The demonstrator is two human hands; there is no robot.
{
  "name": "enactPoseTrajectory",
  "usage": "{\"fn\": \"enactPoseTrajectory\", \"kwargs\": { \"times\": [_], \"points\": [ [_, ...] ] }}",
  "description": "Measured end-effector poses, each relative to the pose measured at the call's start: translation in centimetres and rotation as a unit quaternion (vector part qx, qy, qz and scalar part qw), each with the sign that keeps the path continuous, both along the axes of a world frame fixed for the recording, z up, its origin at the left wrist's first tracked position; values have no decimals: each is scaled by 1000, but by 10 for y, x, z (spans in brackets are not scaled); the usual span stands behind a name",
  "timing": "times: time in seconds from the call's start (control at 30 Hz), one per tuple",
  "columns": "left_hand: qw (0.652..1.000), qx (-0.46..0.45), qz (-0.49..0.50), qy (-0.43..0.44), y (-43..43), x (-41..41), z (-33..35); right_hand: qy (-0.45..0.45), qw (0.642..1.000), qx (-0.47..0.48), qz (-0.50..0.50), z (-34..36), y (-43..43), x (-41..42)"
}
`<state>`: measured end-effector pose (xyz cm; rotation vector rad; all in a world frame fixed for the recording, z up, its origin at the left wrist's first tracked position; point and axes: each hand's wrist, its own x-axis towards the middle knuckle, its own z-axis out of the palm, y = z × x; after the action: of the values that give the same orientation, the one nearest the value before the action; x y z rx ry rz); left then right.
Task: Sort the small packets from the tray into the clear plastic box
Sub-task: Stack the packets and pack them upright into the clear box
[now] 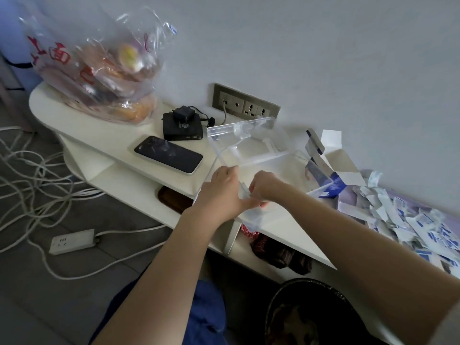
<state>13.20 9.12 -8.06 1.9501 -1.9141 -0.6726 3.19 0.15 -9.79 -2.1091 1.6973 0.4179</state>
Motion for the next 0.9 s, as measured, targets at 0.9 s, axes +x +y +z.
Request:
{"fn": "enactPoseTrajectory", "kwargs": {
  "times": [0.9],
  "points": [
    [1000,23,-3,-7,-7,-3,2,-120,987,106,-14,6,0,-12]
  ]
}}
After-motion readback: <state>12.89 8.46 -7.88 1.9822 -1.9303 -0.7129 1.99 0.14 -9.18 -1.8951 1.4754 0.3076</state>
